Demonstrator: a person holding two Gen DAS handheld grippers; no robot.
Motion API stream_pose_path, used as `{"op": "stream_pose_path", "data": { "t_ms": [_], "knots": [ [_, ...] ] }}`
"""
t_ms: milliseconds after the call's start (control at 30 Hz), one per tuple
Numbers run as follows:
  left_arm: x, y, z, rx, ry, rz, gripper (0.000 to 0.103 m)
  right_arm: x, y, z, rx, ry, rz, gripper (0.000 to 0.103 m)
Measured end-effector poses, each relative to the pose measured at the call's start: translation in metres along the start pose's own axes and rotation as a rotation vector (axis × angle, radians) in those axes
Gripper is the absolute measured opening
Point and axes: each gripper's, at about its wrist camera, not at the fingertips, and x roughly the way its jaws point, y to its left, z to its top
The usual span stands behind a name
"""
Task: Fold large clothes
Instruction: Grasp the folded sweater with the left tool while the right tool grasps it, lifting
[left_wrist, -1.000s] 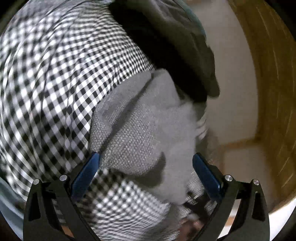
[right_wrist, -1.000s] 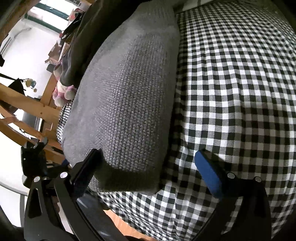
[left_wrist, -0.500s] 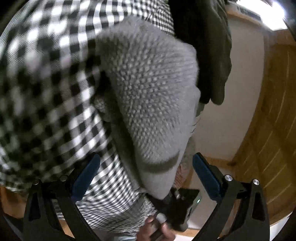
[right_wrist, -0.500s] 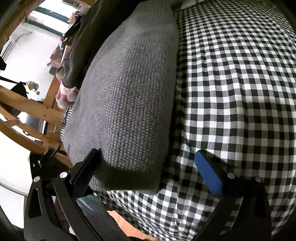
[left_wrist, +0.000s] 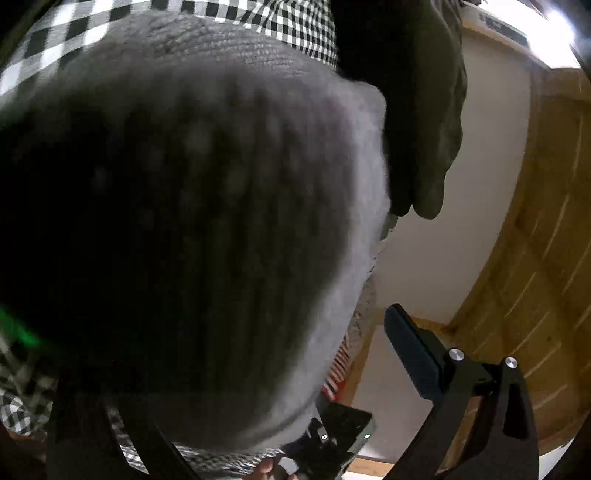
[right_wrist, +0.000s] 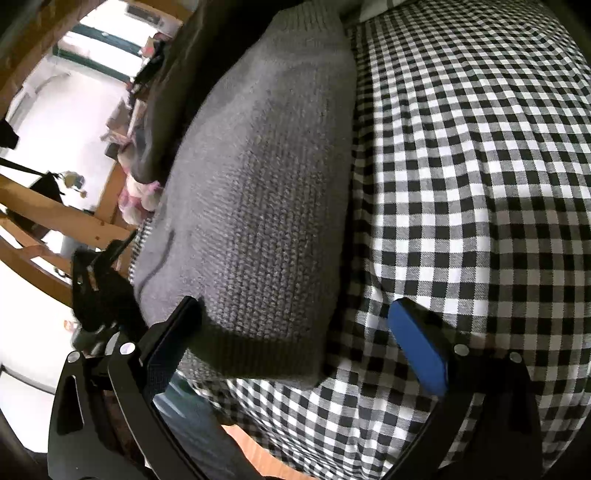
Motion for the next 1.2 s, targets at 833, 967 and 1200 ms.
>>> {"op": "stream_pose_path", "data": {
  "t_ms": [833, 967, 1200],
  "knots": [
    [0.012, -0.038, -0.021, 0.175, 0.009, 0.123, 0.096, 0.139, 0.014, 0.148, 0.094, 0.226, 0.210, 0.092],
    [-0.005, -0.033, -0.031, 0.153, 0.005, 0.173, 0.062, 0.118, -0.001, 0.137, 0.178, 0.188, 0.319, 0.053],
    [-0.017, -0.037, -0.028, 0.230, 0.061, 0.175, 0.049, 0.082, 0.011, 0.082, 0.182, 0.151, 0.398, 0.052]
  ]
}}
